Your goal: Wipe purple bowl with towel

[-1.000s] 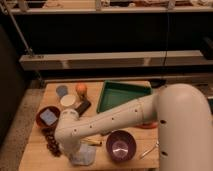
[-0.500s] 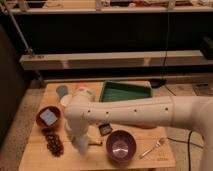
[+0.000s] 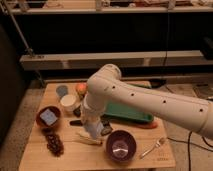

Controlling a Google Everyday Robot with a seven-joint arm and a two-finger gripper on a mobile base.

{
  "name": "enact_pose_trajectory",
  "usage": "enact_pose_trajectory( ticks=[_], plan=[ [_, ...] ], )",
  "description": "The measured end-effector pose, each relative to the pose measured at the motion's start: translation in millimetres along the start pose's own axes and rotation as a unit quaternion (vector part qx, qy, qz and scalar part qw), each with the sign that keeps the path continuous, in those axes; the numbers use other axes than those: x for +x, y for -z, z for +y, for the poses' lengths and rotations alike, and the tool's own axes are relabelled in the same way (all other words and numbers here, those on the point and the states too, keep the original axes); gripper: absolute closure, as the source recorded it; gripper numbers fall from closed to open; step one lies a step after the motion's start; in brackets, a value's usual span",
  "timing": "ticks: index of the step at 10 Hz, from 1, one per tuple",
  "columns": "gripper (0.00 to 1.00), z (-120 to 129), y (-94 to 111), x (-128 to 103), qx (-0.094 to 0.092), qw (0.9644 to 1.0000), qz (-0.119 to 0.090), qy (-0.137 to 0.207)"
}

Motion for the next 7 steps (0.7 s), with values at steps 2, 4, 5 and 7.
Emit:
enact_pose_trajectory(
  ticks=[2,4,5,7],
  plan=[
    [0.86,34,-2,5,0.002,0.9996,0.000,-0.027],
    [0.86,73,-27,4,-0.010,0.9984,0.001,-0.056],
    [0.86,85,-40,1,-0.018,0.9975,0.006,-0.068],
    [0.86,109,-68,-8,-0.027,0.9959,0.019,-0.084]
  ],
)
